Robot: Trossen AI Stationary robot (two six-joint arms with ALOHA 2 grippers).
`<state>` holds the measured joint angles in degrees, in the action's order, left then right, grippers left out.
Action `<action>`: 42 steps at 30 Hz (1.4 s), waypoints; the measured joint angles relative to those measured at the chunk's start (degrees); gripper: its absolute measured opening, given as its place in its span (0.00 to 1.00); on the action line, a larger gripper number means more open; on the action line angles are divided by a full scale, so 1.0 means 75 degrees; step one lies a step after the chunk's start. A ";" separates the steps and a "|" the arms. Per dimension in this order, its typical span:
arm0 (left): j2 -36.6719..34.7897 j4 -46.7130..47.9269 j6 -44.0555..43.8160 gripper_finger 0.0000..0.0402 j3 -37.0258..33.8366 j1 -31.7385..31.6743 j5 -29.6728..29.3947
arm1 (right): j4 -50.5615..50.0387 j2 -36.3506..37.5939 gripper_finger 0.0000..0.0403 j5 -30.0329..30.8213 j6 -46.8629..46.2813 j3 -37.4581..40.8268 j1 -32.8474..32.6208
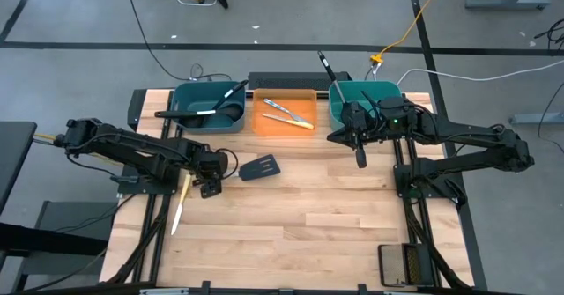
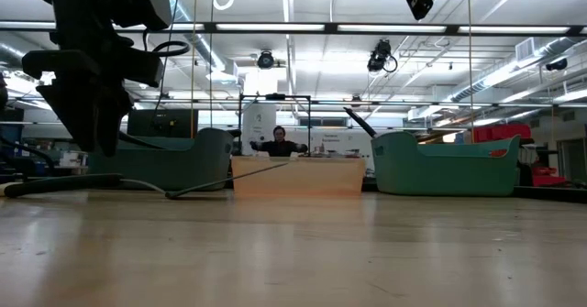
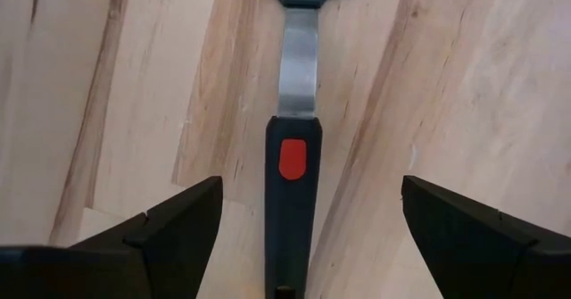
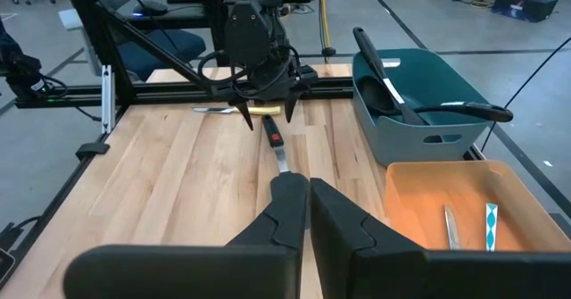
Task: Pick & Place Kitchen Items
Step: Put the black spatula into the green bin
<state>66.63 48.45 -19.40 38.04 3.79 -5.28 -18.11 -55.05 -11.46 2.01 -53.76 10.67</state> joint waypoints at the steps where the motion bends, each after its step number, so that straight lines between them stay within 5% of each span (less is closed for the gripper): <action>1: 0.0000 0.0000 0.0000 0.87 -0.0001 0.0000 0.0000 | 0.0000 0.0003 0.07 0.0000 -0.0001 0.0001 0.0001; 32: 0.0003 -0.0500 -0.0502 0.87 -0.0617 0.0014 0.0133 | 0.0000 0.0000 0.07 0.0000 -0.0002 0.0003 0.0001; 42: 0.0003 -0.0704 -0.0230 0.87 -0.0632 0.0012 -0.0379 | -0.0001 0.0002 0.07 0.0003 -0.0002 0.0000 0.0000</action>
<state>66.65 43.17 -21.12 33.30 3.88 -8.12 -18.12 -55.03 -11.44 2.00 -53.76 10.67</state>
